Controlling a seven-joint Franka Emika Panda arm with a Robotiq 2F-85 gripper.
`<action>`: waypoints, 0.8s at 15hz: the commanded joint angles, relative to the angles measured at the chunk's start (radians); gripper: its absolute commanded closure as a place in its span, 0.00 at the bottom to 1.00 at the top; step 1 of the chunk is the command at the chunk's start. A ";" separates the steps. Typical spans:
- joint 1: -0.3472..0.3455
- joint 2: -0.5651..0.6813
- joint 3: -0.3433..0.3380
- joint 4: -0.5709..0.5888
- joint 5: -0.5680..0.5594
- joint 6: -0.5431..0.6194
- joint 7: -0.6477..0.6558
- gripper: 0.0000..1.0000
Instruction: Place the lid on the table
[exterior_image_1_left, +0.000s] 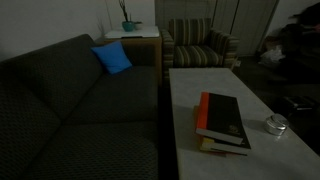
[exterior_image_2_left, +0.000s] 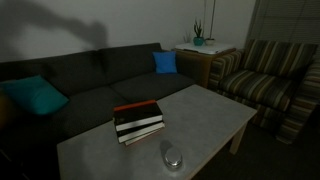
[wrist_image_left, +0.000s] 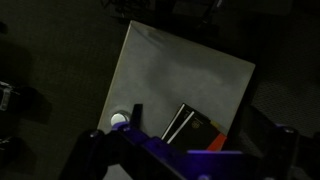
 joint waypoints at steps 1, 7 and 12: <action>-0.015 0.168 -0.017 0.111 -0.013 0.009 -0.079 0.00; -0.020 0.233 -0.017 0.137 0.002 0.004 -0.128 0.00; -0.018 0.218 -0.011 0.141 -0.014 0.012 -0.105 0.00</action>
